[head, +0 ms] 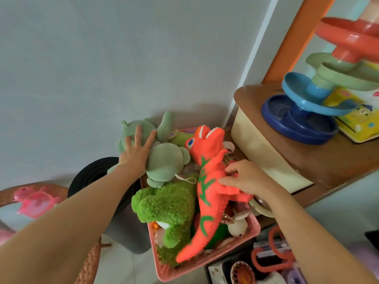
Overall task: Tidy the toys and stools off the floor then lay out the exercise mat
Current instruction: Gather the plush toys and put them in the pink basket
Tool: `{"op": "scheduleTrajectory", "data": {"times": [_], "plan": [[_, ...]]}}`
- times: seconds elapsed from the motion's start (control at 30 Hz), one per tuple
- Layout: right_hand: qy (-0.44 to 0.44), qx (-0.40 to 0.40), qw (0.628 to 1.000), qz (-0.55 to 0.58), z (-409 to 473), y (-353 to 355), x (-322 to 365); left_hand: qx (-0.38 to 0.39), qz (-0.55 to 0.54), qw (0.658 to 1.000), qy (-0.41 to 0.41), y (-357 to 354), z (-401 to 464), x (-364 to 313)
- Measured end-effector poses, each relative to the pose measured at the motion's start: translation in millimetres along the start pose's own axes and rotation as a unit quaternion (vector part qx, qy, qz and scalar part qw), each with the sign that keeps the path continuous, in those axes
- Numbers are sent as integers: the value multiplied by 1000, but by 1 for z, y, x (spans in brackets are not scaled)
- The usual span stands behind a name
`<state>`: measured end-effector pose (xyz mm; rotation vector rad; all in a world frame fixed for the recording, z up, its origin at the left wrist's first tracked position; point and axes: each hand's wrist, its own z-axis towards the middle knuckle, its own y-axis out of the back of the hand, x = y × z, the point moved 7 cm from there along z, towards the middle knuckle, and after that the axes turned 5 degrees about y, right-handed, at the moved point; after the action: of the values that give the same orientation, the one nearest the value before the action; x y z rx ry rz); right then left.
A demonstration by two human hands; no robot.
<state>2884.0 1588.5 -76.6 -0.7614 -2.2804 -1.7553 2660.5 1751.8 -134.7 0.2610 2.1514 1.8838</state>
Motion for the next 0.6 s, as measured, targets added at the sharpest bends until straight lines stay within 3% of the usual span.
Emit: {"op": "scheduleTrajectory", "data": {"times": [0.13,0.27,0.37,0.6], "plan": [[27,63,997,-43,-10,-14,6,2,-17,1000,9,1,2,0],[-2,-13,999,49,-13,-32,-15,-31,-14,999,38,1,-3,0],[-32,-78,984,157,-5,-13,-23,-5,-67,995,76,8,-4,6],[-27,-219,966,134,13,-23,-21,-46,-245,964,88,45,-6,-21]]}}
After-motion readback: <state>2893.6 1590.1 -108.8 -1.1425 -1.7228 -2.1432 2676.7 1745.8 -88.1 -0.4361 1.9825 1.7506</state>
